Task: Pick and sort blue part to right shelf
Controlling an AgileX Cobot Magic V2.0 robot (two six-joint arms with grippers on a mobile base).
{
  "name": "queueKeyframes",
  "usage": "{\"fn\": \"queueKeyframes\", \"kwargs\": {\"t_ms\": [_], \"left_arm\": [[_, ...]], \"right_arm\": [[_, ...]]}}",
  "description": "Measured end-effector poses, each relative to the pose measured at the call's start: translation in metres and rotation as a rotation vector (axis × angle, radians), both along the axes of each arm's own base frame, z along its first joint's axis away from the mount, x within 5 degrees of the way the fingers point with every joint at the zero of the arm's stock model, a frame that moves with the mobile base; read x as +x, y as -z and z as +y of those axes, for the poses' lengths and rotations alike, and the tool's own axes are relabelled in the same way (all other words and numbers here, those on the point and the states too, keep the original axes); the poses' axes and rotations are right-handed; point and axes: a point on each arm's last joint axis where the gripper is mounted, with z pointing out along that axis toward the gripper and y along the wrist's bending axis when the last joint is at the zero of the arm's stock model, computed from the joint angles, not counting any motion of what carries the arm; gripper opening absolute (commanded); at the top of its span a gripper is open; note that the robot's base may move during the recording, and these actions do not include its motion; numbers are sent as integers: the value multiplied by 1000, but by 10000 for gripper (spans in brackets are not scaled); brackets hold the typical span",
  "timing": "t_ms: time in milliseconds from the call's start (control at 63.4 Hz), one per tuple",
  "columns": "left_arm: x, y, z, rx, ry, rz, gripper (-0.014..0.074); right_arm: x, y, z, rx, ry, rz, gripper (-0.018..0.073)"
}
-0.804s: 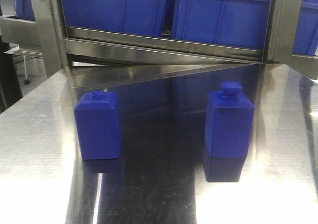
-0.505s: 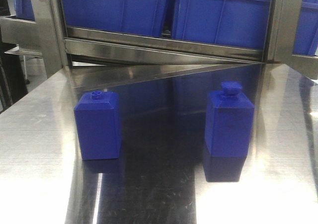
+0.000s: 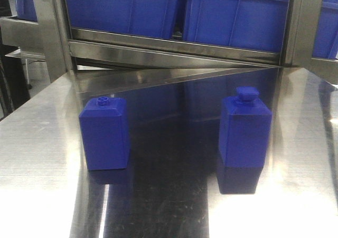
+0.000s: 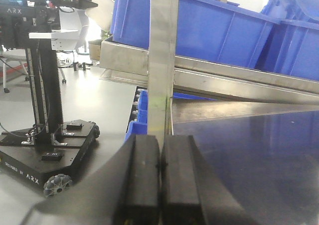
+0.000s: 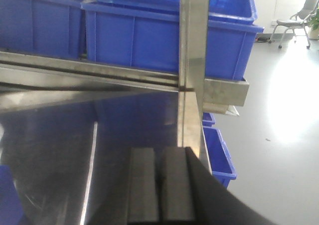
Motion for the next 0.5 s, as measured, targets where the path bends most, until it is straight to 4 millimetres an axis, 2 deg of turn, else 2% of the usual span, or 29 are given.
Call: {"fn": "queueKeyframes", "kwargs": {"t_ms": [268,347,505], "left_arm": [[0,0,0,0,0,0,124],[0,0,0,0,0,0,124],[0,0,0,0,0,0,124]], "right_arm": [[14,-36,-1,-44,9,93,56],[26,-49,-1,-76,18,177,56],[52,-60,-1,-50,22,310,56]]}}
